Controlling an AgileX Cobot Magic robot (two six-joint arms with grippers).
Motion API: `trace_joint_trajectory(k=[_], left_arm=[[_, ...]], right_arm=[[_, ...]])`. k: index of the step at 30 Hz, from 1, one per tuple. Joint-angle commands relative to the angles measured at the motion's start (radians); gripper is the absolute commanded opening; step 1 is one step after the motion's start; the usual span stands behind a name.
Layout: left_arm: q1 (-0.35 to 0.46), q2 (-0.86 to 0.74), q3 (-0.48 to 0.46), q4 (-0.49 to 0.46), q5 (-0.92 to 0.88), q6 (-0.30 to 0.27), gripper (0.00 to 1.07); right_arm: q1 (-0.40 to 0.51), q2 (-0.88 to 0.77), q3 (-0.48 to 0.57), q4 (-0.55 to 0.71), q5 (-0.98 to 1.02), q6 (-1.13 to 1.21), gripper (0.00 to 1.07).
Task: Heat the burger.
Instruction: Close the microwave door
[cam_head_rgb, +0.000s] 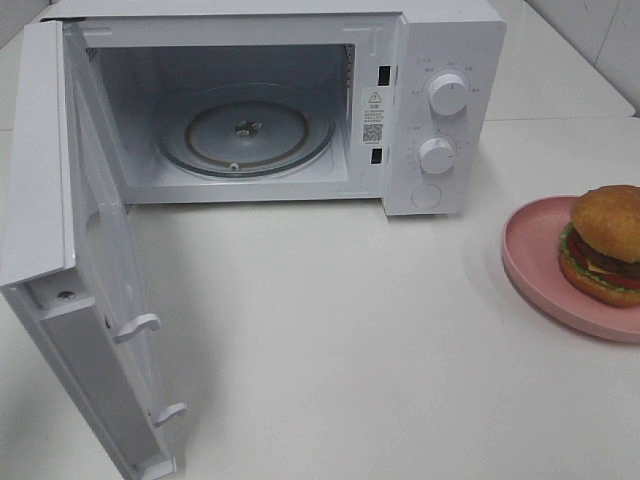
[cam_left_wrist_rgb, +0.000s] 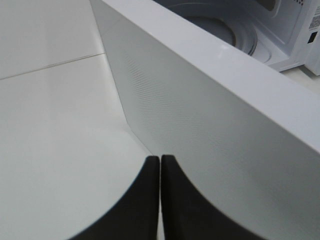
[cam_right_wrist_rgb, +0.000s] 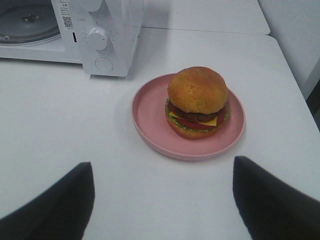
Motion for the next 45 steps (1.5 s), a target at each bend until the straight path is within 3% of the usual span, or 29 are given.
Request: trace_joint_trajectory(k=[1, 14, 24, 36, 45], left_arm=[[0.003, 0.089, -0.005, -0.01, -0.102, 0.002, 0.0], [0.003, 0.372, -0.005, -0.01, -0.439, -0.01, 0.0], [-0.003, 0.48, -0.005, -0.01, -0.587, -0.013, 0.0], [-0.131, 0.57, -0.007, 0.007, -0.766, -0.013, 0.0], [-0.215, 0.699, -0.101, 0.013, -0.785, -0.013, 0.0]], right_arm=[[-0.002, -0.03, 0.001, 0.005, -0.009, -0.007, 0.7], [-0.002, -0.03, 0.001, 0.005, -0.009, -0.007, 0.7], [-0.002, -0.03, 0.001, 0.005, -0.009, -0.007, 0.7], [-0.002, -0.03, 0.001, 0.005, -0.009, -0.007, 0.7], [-0.002, -0.03, 0.001, 0.005, -0.009, -0.007, 0.7]])
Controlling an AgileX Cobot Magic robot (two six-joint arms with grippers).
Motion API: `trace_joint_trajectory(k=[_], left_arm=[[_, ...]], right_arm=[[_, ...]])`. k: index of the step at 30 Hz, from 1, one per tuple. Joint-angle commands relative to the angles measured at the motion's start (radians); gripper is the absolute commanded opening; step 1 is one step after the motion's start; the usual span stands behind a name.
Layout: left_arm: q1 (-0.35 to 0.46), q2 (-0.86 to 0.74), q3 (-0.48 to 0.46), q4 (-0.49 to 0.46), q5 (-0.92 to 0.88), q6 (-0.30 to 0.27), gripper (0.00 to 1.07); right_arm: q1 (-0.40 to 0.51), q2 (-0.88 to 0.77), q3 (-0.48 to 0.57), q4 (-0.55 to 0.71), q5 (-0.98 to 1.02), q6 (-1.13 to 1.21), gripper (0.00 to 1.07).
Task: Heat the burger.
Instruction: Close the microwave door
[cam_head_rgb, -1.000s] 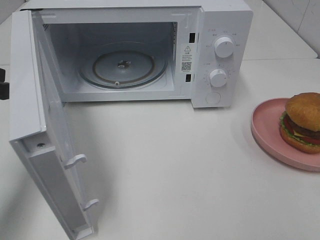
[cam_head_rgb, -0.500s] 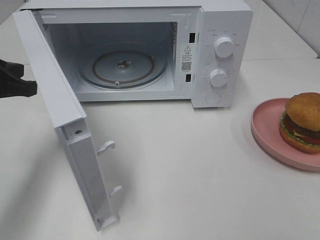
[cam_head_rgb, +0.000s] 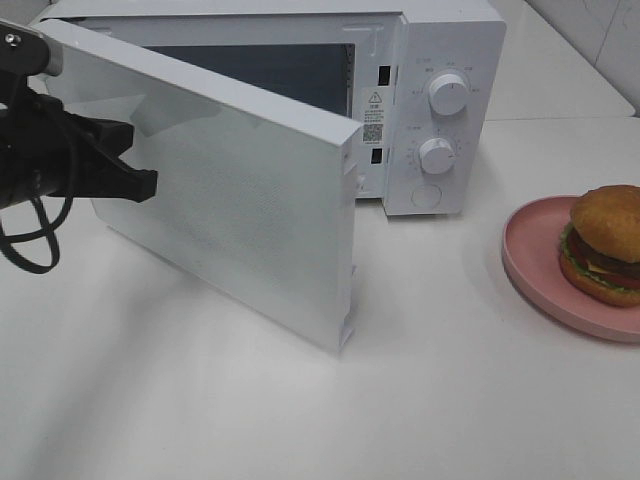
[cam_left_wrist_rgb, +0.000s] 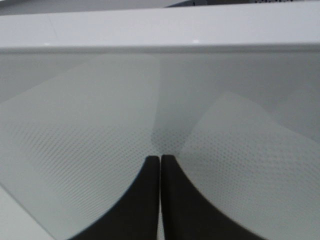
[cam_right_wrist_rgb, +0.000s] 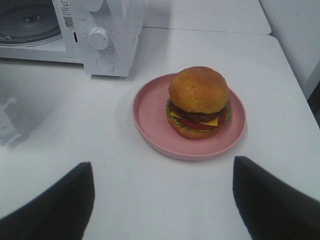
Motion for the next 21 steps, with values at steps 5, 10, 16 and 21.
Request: trace_joint_trajectory(k=[5, 10, 16, 21], left_arm=[[-0.062, 0.108, -0.108, 0.001, -0.017, -0.006, 0.0], [-0.099, 0.186, -0.205, 0.001, -0.017, -0.006, 0.0], [-0.142, 0.297, -0.358, 0.002, -0.016, -0.006, 0.0], [-0.164, 0.374, -0.489, 0.002, -0.004, -0.006, 0.0]], right_arm=[[-0.002, -0.03, 0.001, 0.001, -0.009, -0.007, 0.7], [-0.002, -0.03, 0.001, 0.001, -0.009, -0.007, 0.7], [-0.002, -0.03, 0.001, 0.001, -0.009, -0.007, 0.7], [-0.002, -0.03, 0.001, 0.001, -0.009, -0.007, 0.7]])
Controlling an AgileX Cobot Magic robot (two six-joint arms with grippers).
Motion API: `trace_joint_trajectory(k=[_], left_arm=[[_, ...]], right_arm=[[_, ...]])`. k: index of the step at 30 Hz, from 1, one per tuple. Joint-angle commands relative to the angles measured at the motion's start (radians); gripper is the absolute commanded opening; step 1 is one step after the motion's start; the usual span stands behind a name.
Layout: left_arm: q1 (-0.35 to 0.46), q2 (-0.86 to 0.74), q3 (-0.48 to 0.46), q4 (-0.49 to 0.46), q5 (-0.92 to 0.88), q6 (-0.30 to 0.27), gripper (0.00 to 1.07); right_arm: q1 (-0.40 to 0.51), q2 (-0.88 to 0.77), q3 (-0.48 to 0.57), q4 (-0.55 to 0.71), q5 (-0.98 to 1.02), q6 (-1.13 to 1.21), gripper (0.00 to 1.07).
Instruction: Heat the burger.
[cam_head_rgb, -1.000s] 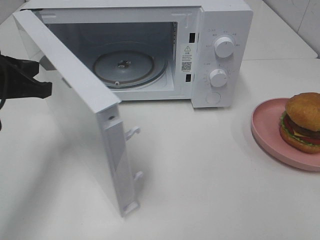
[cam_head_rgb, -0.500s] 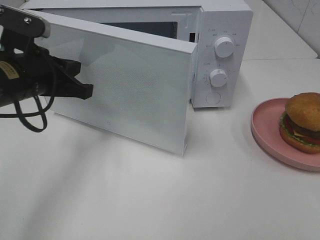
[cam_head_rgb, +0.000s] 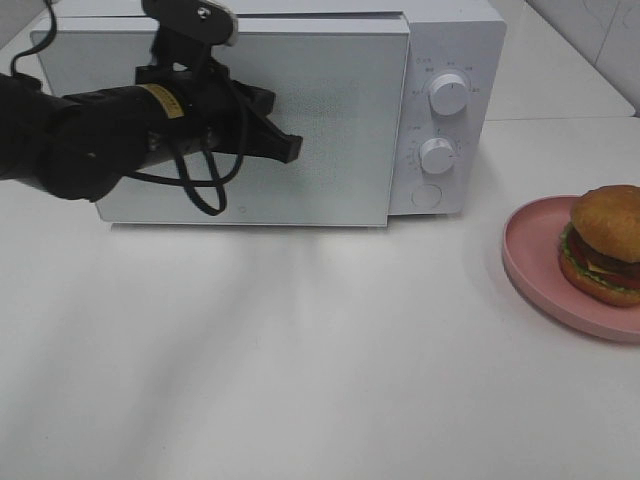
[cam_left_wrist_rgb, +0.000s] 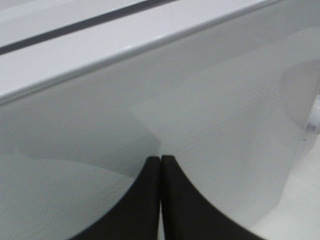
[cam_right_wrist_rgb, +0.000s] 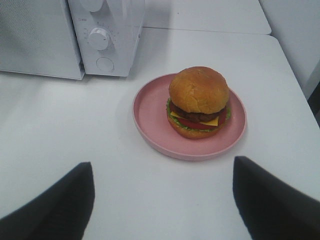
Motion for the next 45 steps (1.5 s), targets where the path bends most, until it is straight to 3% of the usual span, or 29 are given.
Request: trace_joint_trajectory(k=[1, 3, 5, 11, 13, 20, 27, 39, 42, 45], left_arm=[[-0.006, 0.033, -0.075, -0.023, -0.023, -0.005, 0.0], [-0.011, 0.047, -0.096, -0.023, -0.018, -0.005, 0.0], [-0.022, 0.103, -0.207, -0.023, 0.042, -0.004, 0.0], [-0.03, 0.159, -0.321, -0.027, 0.114, -0.003, 0.0], [-0.05, 0.186, -0.404, -0.026, 0.184, -0.002, 0.0], [-0.096, 0.163, -0.415, -0.023, 0.274, 0.002, 0.0], [-0.123, 0.072, -0.423, 0.055, 0.579, 0.006, 0.0], [-0.119, -0.134, -0.423, 0.026, 1.037, -0.006, 0.0], [-0.118, -0.182, -0.423, 0.034, 1.146, -0.039, 0.0], [-0.118, -0.234, -0.423, 0.096, 1.278, -0.128, 0.0]], right_arm=[[-0.002, -0.03, 0.001, -0.001, -0.008, -0.007, 0.7], [-0.002, -0.03, 0.001, -0.001, -0.008, -0.007, 0.7], [-0.002, -0.03, 0.001, -0.001, -0.008, -0.007, 0.7], [-0.002, -0.03, 0.001, -0.001, -0.008, -0.007, 0.7], [-0.002, -0.03, 0.001, -0.001, -0.008, -0.007, 0.7], [-0.002, -0.03, 0.001, -0.001, -0.008, -0.007, 0.7], [-0.002, -0.03, 0.001, -0.001, -0.008, -0.007, 0.7], [-0.002, -0.03, 0.001, -0.001, -0.008, -0.007, 0.7], [-0.002, -0.03, 0.001, -0.001, -0.008, -0.007, 0.7], [-0.002, -0.03, 0.001, -0.001, -0.008, -0.007, 0.7]])
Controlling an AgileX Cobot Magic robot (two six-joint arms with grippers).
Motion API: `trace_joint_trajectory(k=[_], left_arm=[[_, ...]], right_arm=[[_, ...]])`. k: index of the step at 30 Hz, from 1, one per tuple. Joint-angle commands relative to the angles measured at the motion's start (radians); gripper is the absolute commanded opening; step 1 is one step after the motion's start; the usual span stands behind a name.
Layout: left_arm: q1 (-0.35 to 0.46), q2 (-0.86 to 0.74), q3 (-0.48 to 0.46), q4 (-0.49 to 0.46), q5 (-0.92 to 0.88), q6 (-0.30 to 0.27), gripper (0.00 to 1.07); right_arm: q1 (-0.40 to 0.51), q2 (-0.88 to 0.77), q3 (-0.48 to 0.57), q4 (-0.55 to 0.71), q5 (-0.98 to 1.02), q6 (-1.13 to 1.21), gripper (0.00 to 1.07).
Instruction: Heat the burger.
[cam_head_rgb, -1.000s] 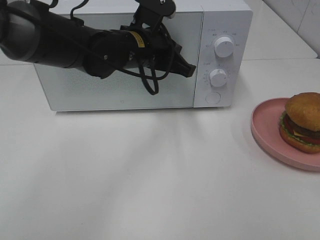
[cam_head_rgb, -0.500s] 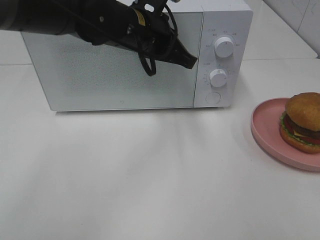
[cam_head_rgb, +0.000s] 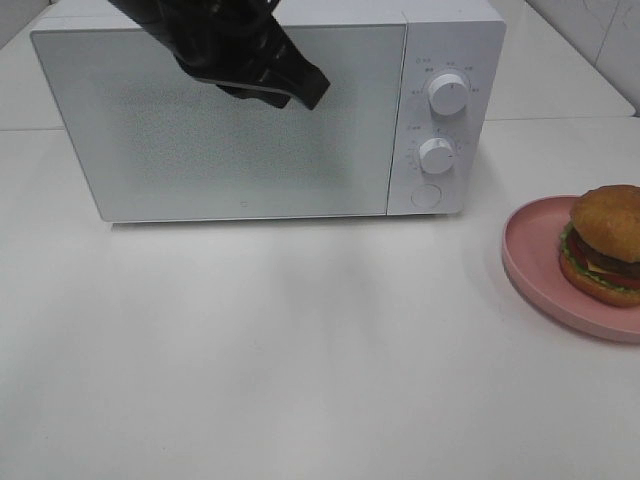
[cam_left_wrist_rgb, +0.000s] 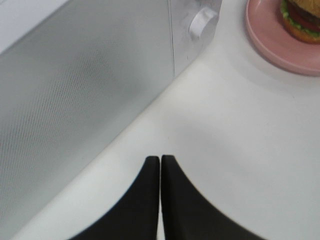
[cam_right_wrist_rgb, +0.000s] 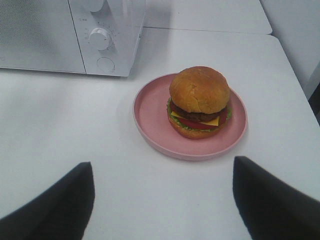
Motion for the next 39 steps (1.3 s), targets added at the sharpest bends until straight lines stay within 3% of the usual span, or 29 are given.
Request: trace_joint_trajectory(k=[1, 2, 4, 5, 6, 10, 11, 13, 14, 16, 17, 21, 24, 26, 29, 31, 35, 37, 39], left_arm=[[-0.001, -0.046, -0.006, 0.063, 0.133, -0.09, 0.0], [-0.001, -0.046, -0.006, 0.063, 0.133, -0.09, 0.0], [0.006, -0.064, -0.005, 0.161, 0.221, -0.17, 0.0], [0.006, -0.064, -0.005, 0.161, 0.221, -0.17, 0.0], [0.035, -0.075, -0.001, 0.186, 0.264, -0.221, 0.0], [0.109, -0.095, 0.009, 0.172, 0.31, -0.246, 0.0], [0.172, -0.108, 0.018, 0.147, 0.331, -0.25, 0.0], [0.212, -0.116, 0.024, 0.13, 0.344, -0.248, 0.0], [0.292, -0.131, 0.041, 0.093, 0.37, -0.238, 0.0], [0.332, -0.142, 0.049, 0.072, 0.375, -0.232, 0.0], [0.401, -0.164, 0.08, 0.03, 0.378, -0.215, 0.0], [0.491, -0.209, 0.131, -0.025, 0.37, -0.196, 0.0], [0.554, -0.277, 0.187, -0.032, 0.359, -0.188, 0.0], [0.616, -0.403, 0.287, -0.029, 0.36, -0.182, 0.0], [0.624, -0.436, 0.32, -0.029, 0.36, -0.179, 0.0], [0.636, -0.57, 0.416, -0.03, 0.365, -0.153, 0.0], [0.636, -0.708, 0.511, -0.03, 0.372, -0.137, 0.0], [0.636, -0.903, 0.618, -0.034, 0.386, -0.138, 0.0], [0.636, -0.957, 0.64, -0.034, 0.393, -0.138, 0.0]], right_arm=[[-0.002, -0.03, 0.001, -0.002, -0.008, -0.007, 0.7], [-0.002, -0.03, 0.001, -0.002, -0.008, -0.007, 0.7], [-0.002, -0.03, 0.001, -0.003, -0.008, -0.007, 0.7], [-0.002, -0.03, 0.001, -0.003, -0.008, -0.007, 0.7], [-0.002, -0.03, 0.001, -0.003, -0.008, -0.007, 0.7], [-0.002, -0.03, 0.001, -0.003, -0.008, -0.007, 0.7], [-0.002, -0.03, 0.001, -0.003, -0.008, -0.007, 0.7], [-0.002, -0.03, 0.001, -0.003, -0.008, -0.007, 0.7], [-0.002, -0.03, 0.001, -0.003, -0.008, -0.007, 0.7], [-0.002, -0.03, 0.001, -0.003, -0.008, -0.007, 0.7], [-0.002, -0.03, 0.001, -0.003, -0.008, -0.007, 0.7], [-0.002, -0.03, 0.001, -0.003, -0.008, -0.007, 0.7], [-0.002, -0.03, 0.001, -0.003, -0.008, -0.007, 0.7], [-0.002, -0.03, 0.001, -0.006, -0.008, -0.007, 0.7], [-0.002, -0.03, 0.001, -0.006, -0.008, -0.007, 0.7], [-0.002, -0.03, 0.001, -0.006, -0.008, -0.007, 0.7], [-0.002, -0.03, 0.001, -0.006, -0.008, -0.007, 0.7], [-0.002, -0.03, 0.001, -0.006, -0.008, -0.007, 0.7], [-0.002, -0.03, 0.001, -0.006, -0.008, -0.007, 0.7]])
